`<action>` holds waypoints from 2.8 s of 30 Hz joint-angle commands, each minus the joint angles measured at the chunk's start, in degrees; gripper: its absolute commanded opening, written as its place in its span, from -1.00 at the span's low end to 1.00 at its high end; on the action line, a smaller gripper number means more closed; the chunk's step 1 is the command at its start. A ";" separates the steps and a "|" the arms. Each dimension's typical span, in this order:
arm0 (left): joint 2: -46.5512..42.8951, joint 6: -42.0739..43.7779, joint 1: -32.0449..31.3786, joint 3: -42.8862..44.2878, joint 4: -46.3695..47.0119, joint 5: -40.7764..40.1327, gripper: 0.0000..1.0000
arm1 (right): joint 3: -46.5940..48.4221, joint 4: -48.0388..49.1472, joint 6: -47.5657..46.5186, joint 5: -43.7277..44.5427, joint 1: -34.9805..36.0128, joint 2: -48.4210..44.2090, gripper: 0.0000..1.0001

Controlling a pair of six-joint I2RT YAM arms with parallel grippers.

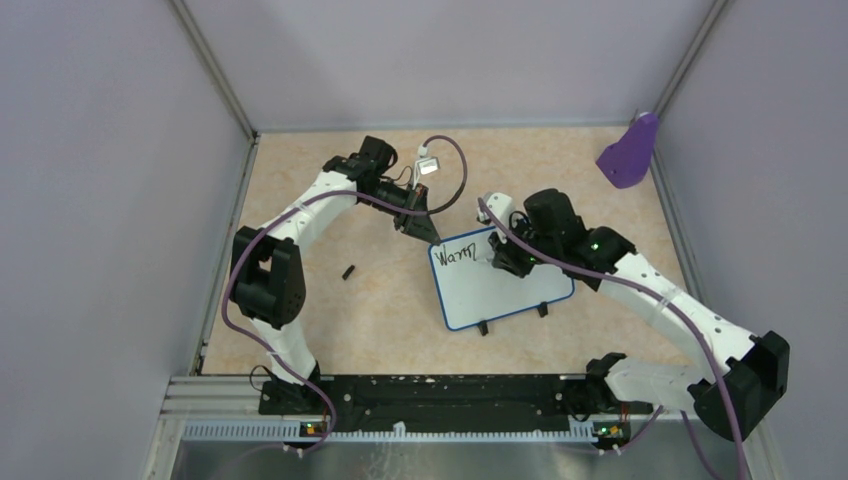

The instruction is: Write a sentence on the whiteboard

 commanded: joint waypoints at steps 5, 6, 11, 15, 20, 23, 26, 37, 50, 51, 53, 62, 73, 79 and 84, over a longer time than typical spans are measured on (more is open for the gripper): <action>1.45 0.94 -1.69 0.76 -0.72 0.46 -1.00 | 3.07 2.40 1.75 2.94 -0.99 -3.88 -1.00; 1.40 0.95 -1.69 0.72 -0.81 0.40 -1.00 | 3.11 2.79 1.96 3.67 -1.01 -3.82 -1.00; 1.24 1.00 -1.69 0.79 -0.80 0.31 -1.00 | 2.70 3.96 2.34 4.78 -1.02 -2.60 -1.00; 1.22 1.11 -1.65 0.82 -0.80 0.37 -1.00 | 2.69 4.19 2.26 3.94 -1.02 -1.68 -1.00; 1.52 1.13 -1.65 0.93 -0.83 0.38 -1.00 | 2.99 4.26 1.88 3.43 -1.02 -0.93 -1.00; 1.68 1.12 -1.69 1.13 -0.89 0.33 -1.00 | 2.59 4.31 1.78 4.67 -1.02 -0.88 -1.00; 1.78 1.12 -1.69 1.22 -1.02 0.28 -1.00 | 2.29 4.09 1.99 7.81 -1.34 -1.27 -1.00; 1.99 1.07 -1.69 1.39 -0.99 0.34 -1.00 | 2.62 2.50 2.83 9.07 -2.51 -3.38 -1.00; 1.78 1.20 -1.69 1.28 -0.97 0.51 -1.00 | 5.49 2.63 2.01 0.10 -2.51 -2.35 -1.00; 1.79 1.20 -1.67 1.29 -1.00 0.47 -1.00 | 5.44 2.89 2.20 0.57 -2.51 -2.12 -1.00; 1.79 1.20 -1.69 1.34 -1.05 0.46 -1.00 | 5.00 3.46 2.39 1.91 -2.51 -1.59 -1.00; 1.66 1.29 -1.68 1.15 -0.98 0.46 -1.00 | 2.73 4.86 2.64 5.96 -2.51 -0.57 -1.00; 2.05 1.38 -1.69 1.28 -1.01 0.46 -1.00 | 0.40 1.78 0.84 2.92 -2.43 -1.49 -1.00; 2.10 1.29 -1.68 1.31 -1.03 0.40 -1.00 | -0.97 0.55 0.00 2.62 -2.42 -1.96 -1.00; 2.14 1.29 -1.69 1.22 -1.01 0.38 -1.00 | -0.73 -0.14 -0.38 3.31 -2.42 -2.34 -1.00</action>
